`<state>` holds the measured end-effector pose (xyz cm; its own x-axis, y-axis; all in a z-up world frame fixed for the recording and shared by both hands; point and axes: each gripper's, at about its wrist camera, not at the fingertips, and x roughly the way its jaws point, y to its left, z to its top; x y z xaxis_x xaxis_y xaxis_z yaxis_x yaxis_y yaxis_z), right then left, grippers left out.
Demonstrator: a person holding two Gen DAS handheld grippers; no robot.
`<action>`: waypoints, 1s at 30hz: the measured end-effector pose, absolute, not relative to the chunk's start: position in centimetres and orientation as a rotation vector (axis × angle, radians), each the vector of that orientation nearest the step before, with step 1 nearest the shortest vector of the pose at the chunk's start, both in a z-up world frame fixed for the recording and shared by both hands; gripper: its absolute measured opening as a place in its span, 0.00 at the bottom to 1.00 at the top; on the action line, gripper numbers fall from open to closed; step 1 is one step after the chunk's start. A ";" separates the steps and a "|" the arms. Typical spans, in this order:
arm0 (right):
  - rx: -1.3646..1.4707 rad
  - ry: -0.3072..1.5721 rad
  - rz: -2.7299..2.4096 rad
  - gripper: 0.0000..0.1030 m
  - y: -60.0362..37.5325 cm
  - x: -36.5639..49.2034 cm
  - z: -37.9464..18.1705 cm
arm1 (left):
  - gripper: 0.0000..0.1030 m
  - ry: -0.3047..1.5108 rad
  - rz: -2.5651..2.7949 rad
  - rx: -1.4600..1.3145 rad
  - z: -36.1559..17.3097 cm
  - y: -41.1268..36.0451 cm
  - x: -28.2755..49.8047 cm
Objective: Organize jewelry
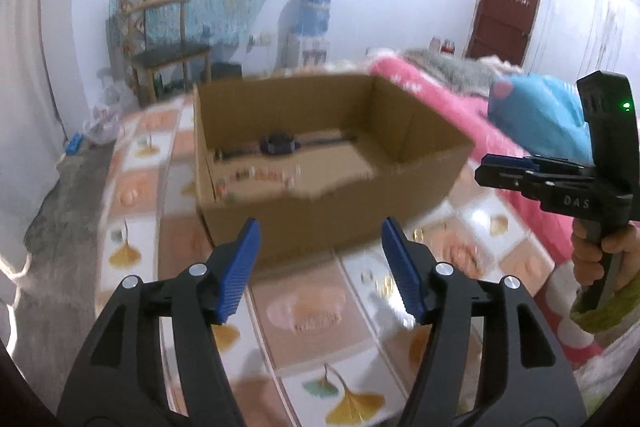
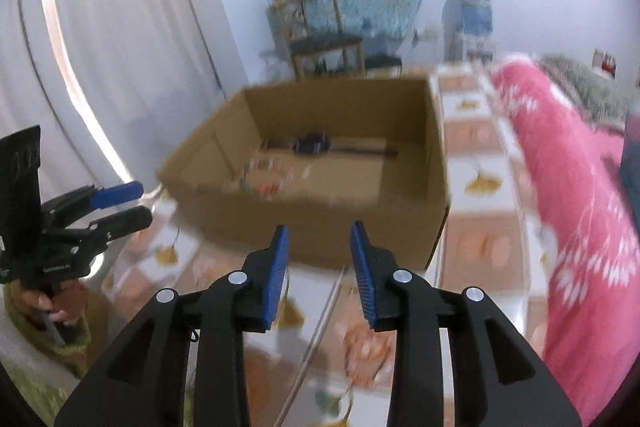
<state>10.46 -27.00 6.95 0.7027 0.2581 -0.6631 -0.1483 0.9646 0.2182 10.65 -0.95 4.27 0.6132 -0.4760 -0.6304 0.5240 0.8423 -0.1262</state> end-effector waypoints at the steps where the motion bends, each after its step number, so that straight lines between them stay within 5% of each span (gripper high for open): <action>1: 0.166 0.784 0.236 0.31 -26.9 10.2 6.2 | 0.58 0.726 -0.581 0.069 3.7 -1.0 10.5; 12: 0.219 0.918 0.298 0.31 -24.3 9.7 0.9 | 0.58 0.827 -0.613 0.136 -1.5 -4.6 10.3; 22: 0.180 0.918 0.219 0.28 -24.7 10.4 -0.1 | 0.34 0.884 -0.631 0.161 -3.2 -6.7 12.5; 30: 0.200 0.931 0.153 0.20 -25.8 12.7 -1.3 | 0.27 0.887 -0.630 0.191 -3.9 -7.3 13.0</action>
